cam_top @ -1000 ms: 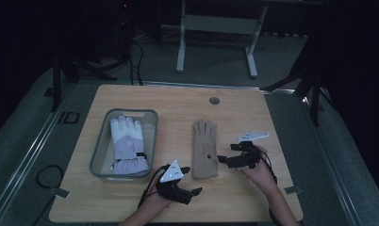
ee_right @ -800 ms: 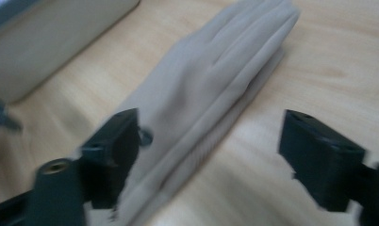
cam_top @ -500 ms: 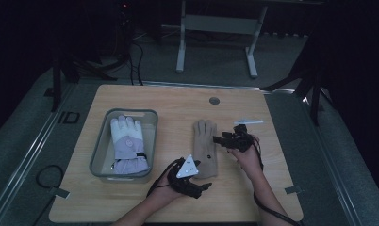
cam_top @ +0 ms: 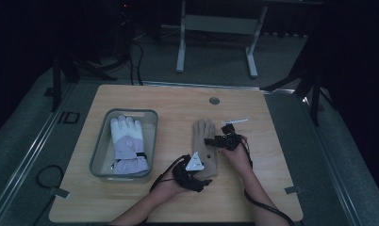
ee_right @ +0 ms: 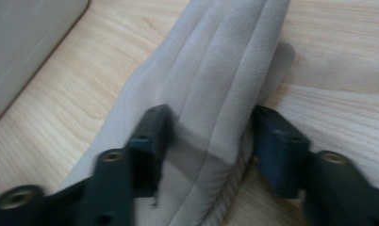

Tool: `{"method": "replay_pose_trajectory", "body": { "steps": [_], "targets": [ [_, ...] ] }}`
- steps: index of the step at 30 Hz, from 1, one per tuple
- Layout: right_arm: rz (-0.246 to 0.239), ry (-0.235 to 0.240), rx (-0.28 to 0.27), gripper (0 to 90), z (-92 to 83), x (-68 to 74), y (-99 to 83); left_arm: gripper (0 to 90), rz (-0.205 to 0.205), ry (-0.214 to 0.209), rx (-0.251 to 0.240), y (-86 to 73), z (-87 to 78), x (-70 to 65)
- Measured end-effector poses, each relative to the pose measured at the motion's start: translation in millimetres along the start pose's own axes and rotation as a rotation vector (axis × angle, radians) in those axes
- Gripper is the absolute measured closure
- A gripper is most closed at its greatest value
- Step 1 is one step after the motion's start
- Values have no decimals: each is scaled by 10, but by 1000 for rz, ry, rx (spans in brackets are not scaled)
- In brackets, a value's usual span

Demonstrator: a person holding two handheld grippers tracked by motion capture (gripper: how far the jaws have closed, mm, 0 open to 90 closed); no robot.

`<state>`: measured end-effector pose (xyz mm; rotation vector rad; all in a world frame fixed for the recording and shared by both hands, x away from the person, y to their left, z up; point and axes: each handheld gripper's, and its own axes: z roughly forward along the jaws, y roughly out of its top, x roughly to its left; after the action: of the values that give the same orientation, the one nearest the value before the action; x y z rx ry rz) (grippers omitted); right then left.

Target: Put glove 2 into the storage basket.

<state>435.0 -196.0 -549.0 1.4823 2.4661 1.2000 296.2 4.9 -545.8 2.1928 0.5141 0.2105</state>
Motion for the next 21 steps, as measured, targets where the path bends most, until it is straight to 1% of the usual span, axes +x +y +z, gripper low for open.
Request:
{"method": "replay_pose_trajectory", "body": {
  "steps": [1,2,3,4,5,6,7,8,9,10,11,12,13,14,17,18,19,21],
  "targets": [
    [-20,2,13,522,3,22,-5,305,-2,1,3,-6,1,2],
    [-28,11,17,586,7,34,-17,305,-1,0,5,-14,1,7],
    [-28,11,17,586,7,34,-17,305,0,2,9,-19,2,8],
    [-41,13,19,622,6,49,-21,305,-3,2,11,-24,6,8],
    [-84,-15,13,691,-6,106,-24,306,-1,2,12,-27,9,10],
    [-84,-15,13,691,-6,106,-24,306,1,4,17,-28,10,12],
    [-136,-55,11,734,-20,177,-22,308,0,0,22,-28,10,12],
    [-167,-77,10,747,-25,210,-23,315,12,5,32,-26,10,4],
    [-185,-94,9,759,-30,238,-26,315,18,9,38,-25,11,1],
    [-185,-94,9,759,-30,238,-26,315,18,9,38,-25,11,1],
    [-204,-103,7,772,-34,257,-30,315,25,11,47,-25,15,-3],
    [-263,-141,-2,792,-48,320,-46,315,33,13,57,-27,15,-2],
    [-299,-161,-9,796,-52,354,-58,315,33,13,57,-27,15,-2],
    [-323,-178,-18,798,-56,385,-69,315,35,14,72,-31,22,1],
    [-336,-186,-22,800,-55,409,-77,315,38,17,77,-33,29,0],
    [-341,-184,-19,800,-51,415,-78,315,46,18,84,-33,42,-7],
    [-325,-177,-17,800,-43,407,-75,315,52,16,88,-30,46,-10],
    [-314,-170,-14,801,-41,395,-71,315,62,15,89,-25,54,-20]
  ]
}}
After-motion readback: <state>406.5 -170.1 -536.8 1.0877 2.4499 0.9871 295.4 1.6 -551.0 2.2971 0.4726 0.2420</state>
